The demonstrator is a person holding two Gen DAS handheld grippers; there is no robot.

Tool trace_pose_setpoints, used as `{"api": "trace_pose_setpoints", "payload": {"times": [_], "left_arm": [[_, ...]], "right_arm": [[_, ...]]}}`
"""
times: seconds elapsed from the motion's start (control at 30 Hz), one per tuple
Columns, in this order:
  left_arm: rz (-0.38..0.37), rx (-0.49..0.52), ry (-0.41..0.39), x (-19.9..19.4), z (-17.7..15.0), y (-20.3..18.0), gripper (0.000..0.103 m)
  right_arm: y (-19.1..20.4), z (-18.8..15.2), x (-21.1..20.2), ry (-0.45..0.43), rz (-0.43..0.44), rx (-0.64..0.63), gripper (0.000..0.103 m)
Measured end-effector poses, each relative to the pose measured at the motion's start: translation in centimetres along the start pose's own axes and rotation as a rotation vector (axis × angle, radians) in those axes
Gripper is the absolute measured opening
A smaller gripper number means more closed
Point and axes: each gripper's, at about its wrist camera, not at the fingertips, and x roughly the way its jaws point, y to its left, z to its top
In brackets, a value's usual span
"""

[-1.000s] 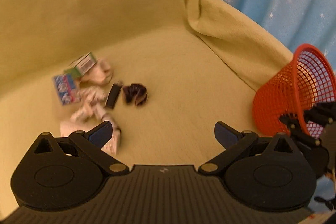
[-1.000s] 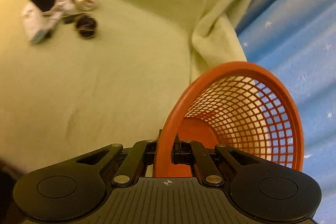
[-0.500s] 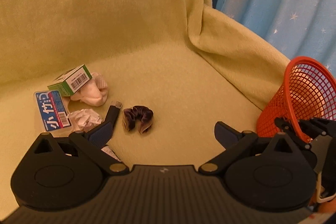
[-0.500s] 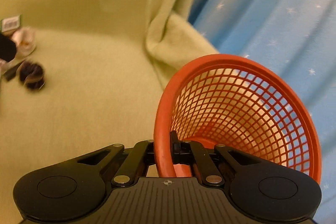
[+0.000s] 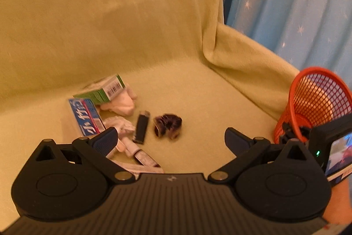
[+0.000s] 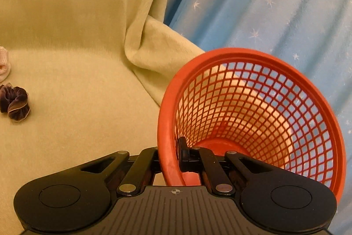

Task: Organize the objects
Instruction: 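Lift the red basket with the right tool onto the sofa beside the items, then grasp the white medicine box with the left tool while the right tool holds the basket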

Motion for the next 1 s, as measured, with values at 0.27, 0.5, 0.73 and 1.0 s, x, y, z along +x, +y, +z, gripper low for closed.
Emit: {"api": "trace_pose_setpoints", "payload": {"times": [0.27,0.5,0.73,1.0], "left_arm": [[-0.029,-0.014,-0.012,0.9,-0.4,2.6,0.101],[-0.035,0.008,-0.018,2.0,-1.1,4.3,0.101],[-0.006,0.064,-0.007,2.9,-1.8,5.3,0.101],[0.020,0.118,0.051,3.5,-3.7,6.2,0.096]], "right_arm": [[2.7,-0.7,0.5,0.051,-0.050,-0.026,0.001],[3.9,-1.1,0.5,0.061,-0.074,-0.006,0.004],[4.3,-1.6,0.6,0.062,-0.075,-0.019,0.005],[3.9,-1.6,0.4,0.055,-0.066,-0.008,0.005]]}}
